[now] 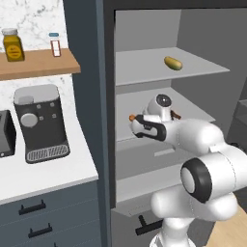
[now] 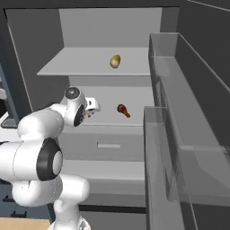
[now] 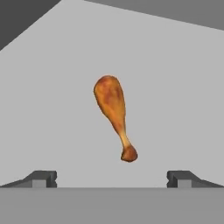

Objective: Place one cucumber and one chicken drumstick in each tupperware on the nearby counter, to pack two identical lunches.

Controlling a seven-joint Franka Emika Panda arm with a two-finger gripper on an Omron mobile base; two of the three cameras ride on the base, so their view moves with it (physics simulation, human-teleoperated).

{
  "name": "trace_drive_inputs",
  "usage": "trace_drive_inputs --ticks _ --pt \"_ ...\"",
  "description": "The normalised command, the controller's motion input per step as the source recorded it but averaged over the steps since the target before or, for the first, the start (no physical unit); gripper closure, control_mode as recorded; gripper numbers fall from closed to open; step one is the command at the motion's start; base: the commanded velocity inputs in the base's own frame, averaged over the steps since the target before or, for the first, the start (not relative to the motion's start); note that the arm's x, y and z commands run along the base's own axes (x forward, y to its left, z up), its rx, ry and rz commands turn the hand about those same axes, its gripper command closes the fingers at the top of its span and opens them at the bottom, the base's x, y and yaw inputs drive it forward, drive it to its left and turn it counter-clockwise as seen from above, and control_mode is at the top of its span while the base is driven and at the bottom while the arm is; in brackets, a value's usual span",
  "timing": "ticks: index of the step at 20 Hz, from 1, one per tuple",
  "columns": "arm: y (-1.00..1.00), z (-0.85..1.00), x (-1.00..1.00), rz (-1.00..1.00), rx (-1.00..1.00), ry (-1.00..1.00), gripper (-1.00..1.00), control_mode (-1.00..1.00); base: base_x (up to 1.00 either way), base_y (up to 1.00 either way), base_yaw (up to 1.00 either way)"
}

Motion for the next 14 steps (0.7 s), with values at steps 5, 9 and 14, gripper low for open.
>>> trace_drive_inputs --ticks 5,9,14 --pt "0.00 0.00 0.53 -0.03 0.00 0.04 -1.00 -1.00 0.00 0.00 0.00" --pt "0.00 -0.03 0.38 0.00 0.00 0.06 -1.00 -1.00 0.00 0.00 0.00" --pt "0.00 -0.19 0.19 0.00 0.00 0.03 -1.00 -1.00 0.00 0.00 0.00"
